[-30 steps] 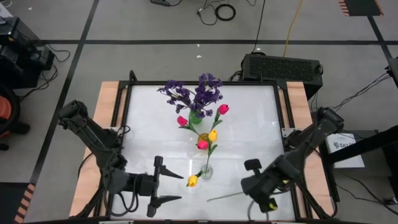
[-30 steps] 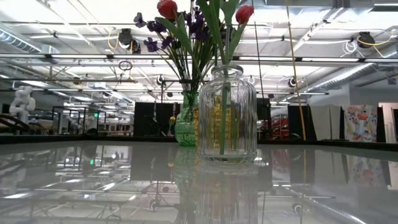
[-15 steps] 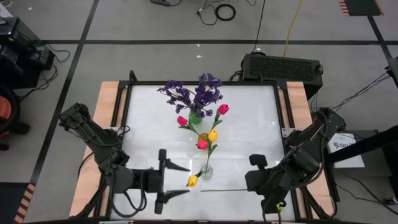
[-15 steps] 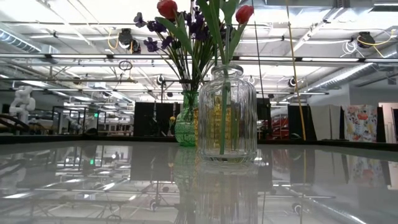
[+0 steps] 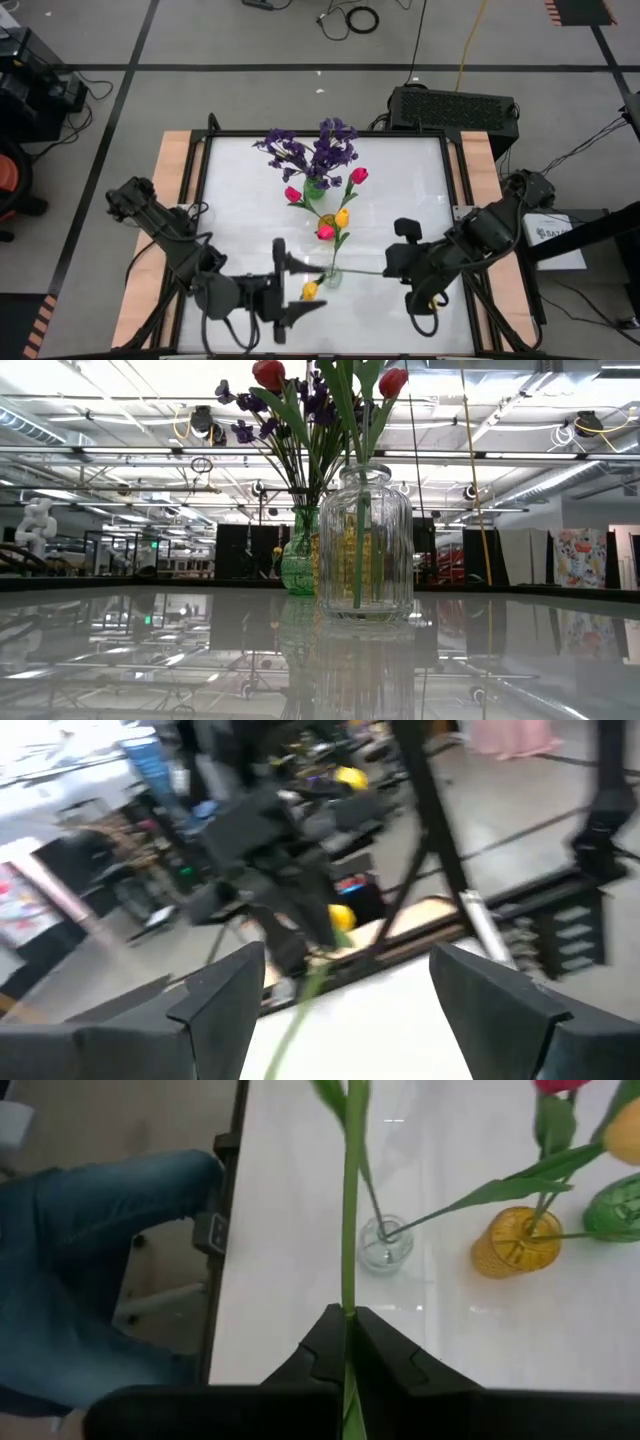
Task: Sort flowers into vase by color
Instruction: Put the yellow flower into the transparent vase
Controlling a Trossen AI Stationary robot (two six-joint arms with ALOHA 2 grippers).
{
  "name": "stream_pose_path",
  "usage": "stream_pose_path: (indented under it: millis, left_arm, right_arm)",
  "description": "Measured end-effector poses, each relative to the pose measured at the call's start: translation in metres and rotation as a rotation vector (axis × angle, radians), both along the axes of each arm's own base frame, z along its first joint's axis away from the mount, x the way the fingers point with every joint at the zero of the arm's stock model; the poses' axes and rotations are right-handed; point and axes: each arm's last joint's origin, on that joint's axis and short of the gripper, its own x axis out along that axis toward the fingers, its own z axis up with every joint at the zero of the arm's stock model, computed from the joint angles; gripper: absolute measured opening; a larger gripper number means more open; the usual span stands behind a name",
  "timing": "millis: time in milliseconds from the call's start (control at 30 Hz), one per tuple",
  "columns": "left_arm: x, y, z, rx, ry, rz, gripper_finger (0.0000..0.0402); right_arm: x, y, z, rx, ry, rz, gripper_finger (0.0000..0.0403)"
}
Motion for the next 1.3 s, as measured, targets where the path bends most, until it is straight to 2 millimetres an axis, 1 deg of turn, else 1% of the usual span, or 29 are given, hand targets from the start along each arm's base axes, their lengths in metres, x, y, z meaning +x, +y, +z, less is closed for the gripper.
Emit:
stream_pose_path:
  millis: [67,167,267,333,500,633,733,800,867,933,1133,1300]
  left_arm:
    - [0.002,0.006,0.004,0.013,-0.001,0.050,0.0289]
    - [0.006,0.015,0.003,0.079,0.045,0.101,0.0289]
    - [0.009,0.025,-0.002,0.102,0.129,0.090,0.0289]
    - [0.011,0.028,-0.005,0.091,0.147,0.091,0.0289]
    - [0.011,0.029,-0.004,0.082,0.141,0.092,0.0289]
    - [0.011,0.028,-0.004,0.074,0.145,0.064,0.0289]
    - [0.012,0.028,-0.003,0.062,0.135,0.050,0.0288]
    - [0.012,0.028,-0.002,0.064,0.128,0.048,0.0280]
    - [0.012,0.027,0.000,0.067,0.115,0.042,0.0263]
    - [0.012,0.026,0.001,0.069,0.100,0.037,0.0238]
    - [0.009,0.019,0.007,0.075,0.046,0.011,0.0146]
    - [0.009,0.020,0.008,0.077,0.044,0.017,0.0071]
  right_arm:
    - [0.002,-0.003,0.000,0.001,-0.002,-0.012,0.0006]
    - [0.006,-0.007,0.001,0.002,-0.013,-0.027,0.0006]
    - [0.007,-0.009,0.001,-0.021,-0.023,-0.006,0.0006]
    - [0.007,-0.008,0.001,-0.043,-0.028,0.017,0.0006]
    - [0.004,-0.004,0.001,-0.113,-0.053,0.075,0.0006]
    - [0.003,-0.001,0.002,-0.189,-0.099,0.081,0.0006]
    - [0.005,0.001,0.005,-0.201,-0.144,0.097,0.0006]
    - [0.007,0.002,0.006,-0.209,-0.166,0.105,0.0006]
    - [0.007,0.002,0.007,-0.212,-0.178,0.111,0.0006]
    - [0.008,0.002,0.007,-0.218,-0.181,0.113,0.0006]
    - [0.008,0.001,0.008,-0.260,-0.201,0.088,0.0006]
    - [0.008,0.001,0.008,-0.260,-0.202,0.088,0.0006]
